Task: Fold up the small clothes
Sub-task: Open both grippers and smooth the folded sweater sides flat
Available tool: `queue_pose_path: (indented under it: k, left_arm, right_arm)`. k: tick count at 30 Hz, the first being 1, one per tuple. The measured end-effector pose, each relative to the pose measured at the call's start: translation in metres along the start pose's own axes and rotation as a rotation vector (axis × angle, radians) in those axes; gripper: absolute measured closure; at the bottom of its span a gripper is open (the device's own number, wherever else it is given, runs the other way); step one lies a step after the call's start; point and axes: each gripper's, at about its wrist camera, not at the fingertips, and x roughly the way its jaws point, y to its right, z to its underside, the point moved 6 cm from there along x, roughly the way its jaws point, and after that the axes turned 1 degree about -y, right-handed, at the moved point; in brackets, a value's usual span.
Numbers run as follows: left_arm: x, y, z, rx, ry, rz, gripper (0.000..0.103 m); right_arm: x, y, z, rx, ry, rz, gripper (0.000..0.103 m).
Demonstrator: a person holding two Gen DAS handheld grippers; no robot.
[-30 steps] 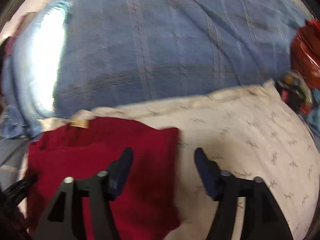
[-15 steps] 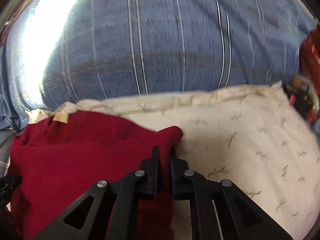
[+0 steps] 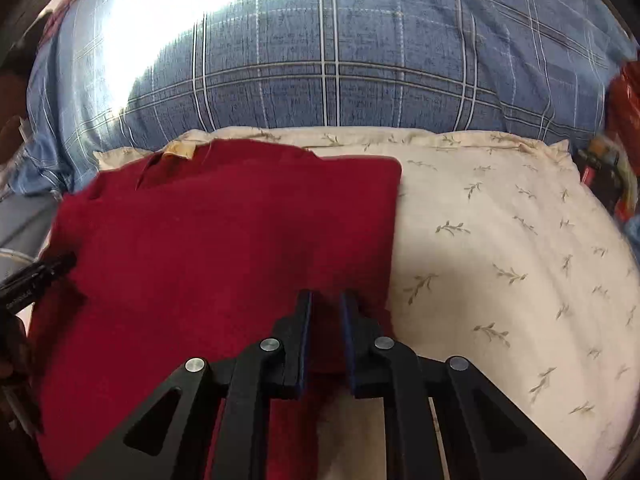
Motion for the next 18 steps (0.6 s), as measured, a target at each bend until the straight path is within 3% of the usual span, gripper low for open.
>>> queue_pose_path:
  k: [3,5,7,12,16,18]
  left_arm:
    - [-0.004,0.0,0.0,-0.002,0.005,-0.003,0.035]
    - [-0.008,-0.001,-0.001,-0.007,0.014,-0.01,0.035]
    - [-0.013,-0.003,-0.002,-0.008,0.029,-0.024,0.035]
    - [-0.018,-0.012,-0.005,-0.041,0.046,-0.043,0.035]
    - [-0.007,-0.013,-0.004,-0.04,0.017,-0.059,0.035]
    - [-0.004,-0.011,-0.005,-0.023,0.012,-0.073,0.035]
  right_arm:
    - [-0.012,-0.007,-0.006,0.014,-0.002,-0.006,0.083]
    - [-0.019,-0.016,-0.015,0.003,0.022,-0.024,0.069]
    - [-0.024,-0.028,-0.025,-0.01,0.048,-0.041,0.064]
    - [-0.001,-0.058,-0.04,-0.026,0.038,-0.076,0.064]
    - [0.04,-0.067,-0.04,-0.063,-0.014,-0.003,0.064]
    - [0.043,-0.069,-0.042,-0.077,0.017,0.014,0.064]
